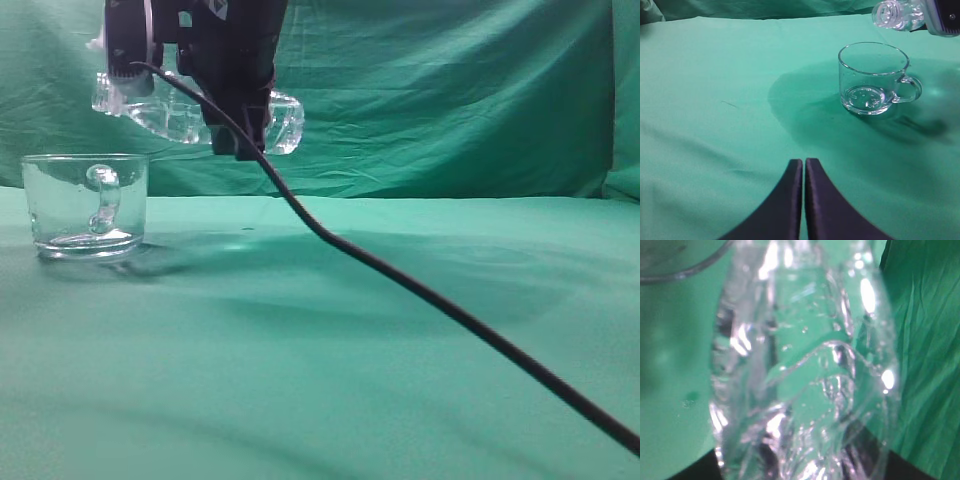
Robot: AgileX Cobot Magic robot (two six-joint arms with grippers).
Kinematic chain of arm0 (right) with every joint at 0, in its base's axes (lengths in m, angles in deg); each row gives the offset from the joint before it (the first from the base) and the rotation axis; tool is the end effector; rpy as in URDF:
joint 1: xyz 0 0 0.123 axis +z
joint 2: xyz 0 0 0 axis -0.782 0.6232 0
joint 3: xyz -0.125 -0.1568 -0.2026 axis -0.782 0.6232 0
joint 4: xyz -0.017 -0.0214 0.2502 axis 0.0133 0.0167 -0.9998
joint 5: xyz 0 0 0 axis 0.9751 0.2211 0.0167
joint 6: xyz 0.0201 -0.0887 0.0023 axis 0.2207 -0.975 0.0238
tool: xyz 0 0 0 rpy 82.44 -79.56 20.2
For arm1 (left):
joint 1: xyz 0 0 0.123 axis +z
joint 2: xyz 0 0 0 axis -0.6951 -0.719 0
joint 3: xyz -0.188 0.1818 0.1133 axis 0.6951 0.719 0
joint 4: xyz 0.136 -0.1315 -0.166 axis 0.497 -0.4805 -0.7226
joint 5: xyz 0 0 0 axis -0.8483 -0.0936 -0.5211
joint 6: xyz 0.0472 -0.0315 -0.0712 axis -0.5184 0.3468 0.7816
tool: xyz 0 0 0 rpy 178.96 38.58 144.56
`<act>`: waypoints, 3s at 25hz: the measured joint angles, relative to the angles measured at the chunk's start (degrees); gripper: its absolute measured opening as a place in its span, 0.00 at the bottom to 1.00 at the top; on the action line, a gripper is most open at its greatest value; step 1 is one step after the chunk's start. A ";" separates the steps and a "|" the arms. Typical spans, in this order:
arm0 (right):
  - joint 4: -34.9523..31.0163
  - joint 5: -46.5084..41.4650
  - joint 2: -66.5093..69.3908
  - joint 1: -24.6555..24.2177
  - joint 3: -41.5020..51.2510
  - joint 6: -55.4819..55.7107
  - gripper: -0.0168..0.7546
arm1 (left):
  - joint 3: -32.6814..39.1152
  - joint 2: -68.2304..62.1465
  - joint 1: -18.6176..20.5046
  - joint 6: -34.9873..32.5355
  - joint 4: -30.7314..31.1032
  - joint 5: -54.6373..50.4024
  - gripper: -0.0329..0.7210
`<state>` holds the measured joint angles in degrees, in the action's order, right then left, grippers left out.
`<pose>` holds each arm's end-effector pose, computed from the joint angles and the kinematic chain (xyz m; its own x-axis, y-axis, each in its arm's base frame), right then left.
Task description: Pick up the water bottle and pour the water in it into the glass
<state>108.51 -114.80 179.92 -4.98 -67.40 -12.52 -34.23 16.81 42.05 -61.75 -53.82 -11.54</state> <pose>0.3759 0.3452 0.2050 0.3641 -0.9298 0.0549 -0.4985 -0.2443 -0.8318 0.0526 -0.0045 0.1747 -0.2594 0.0402 -0.9649 0.0708 0.9972 0.0225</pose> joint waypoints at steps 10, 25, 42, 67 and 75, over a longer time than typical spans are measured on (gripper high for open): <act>8.59 0.70 0.00 0.00 0.00 0.82 0.46 | 0.00 0.00 0.00 0.00 0.00 0.00 0.04; 10.18 1.23 0.00 0.00 0.00 5.59 0.43 | 0.00 0.00 0.00 0.00 0.00 0.00 0.04; -8.84 -3.61 -0.98 0.00 0.00 29.57 0.43 | 0.00 0.00 0.00 0.00 0.00 0.00 0.04; -24.76 50.89 -32.85 -26.47 50.12 48.68 0.43 | 0.00 0.00 0.00 0.00 0.00 0.00 0.04; -24.13 70.86 -30.46 -35.56 63.87 41.63 0.43 | 0.00 0.00 0.00 0.00 0.00 0.00 0.04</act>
<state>84.37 -43.94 149.46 -40.53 -3.53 29.11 -34.23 16.81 42.05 -61.75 -53.82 -11.54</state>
